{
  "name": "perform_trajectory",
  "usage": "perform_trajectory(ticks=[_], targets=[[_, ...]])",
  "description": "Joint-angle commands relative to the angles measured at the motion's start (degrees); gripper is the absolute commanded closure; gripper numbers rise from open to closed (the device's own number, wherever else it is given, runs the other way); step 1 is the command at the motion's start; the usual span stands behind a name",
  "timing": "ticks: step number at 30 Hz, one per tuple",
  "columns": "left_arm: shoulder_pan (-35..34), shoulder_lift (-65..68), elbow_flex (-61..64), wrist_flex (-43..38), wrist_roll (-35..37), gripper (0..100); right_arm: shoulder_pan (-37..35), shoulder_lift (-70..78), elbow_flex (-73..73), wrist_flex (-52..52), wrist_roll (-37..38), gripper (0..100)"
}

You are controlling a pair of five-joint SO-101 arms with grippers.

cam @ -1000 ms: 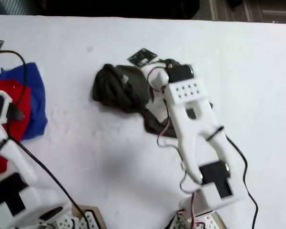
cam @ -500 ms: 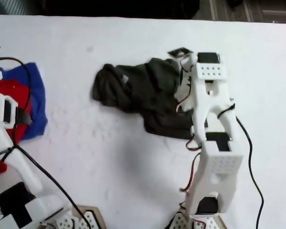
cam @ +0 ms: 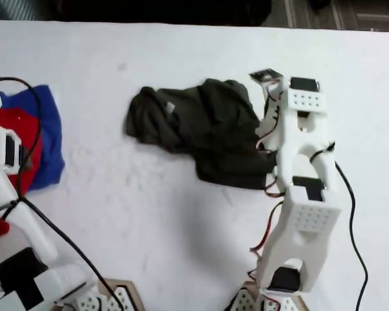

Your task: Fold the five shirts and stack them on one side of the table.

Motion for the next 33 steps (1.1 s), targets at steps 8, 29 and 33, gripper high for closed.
perform_trajectory(ticks=[8,29,33], targets=[[0.57,-2.33,-0.62,-0.18,0.00,86,1.45,-0.57,11.16,-5.49,0.35,77.6],[0.57,-2.33,-0.79,-0.18,0.00,86,-3.38,-4.35,14.95,-6.29,0.53,98.1],[0.57,-2.33,-0.79,-0.18,0.00,86,-4.26,-13.05,13.98,-0.57,3.16,98.1]])
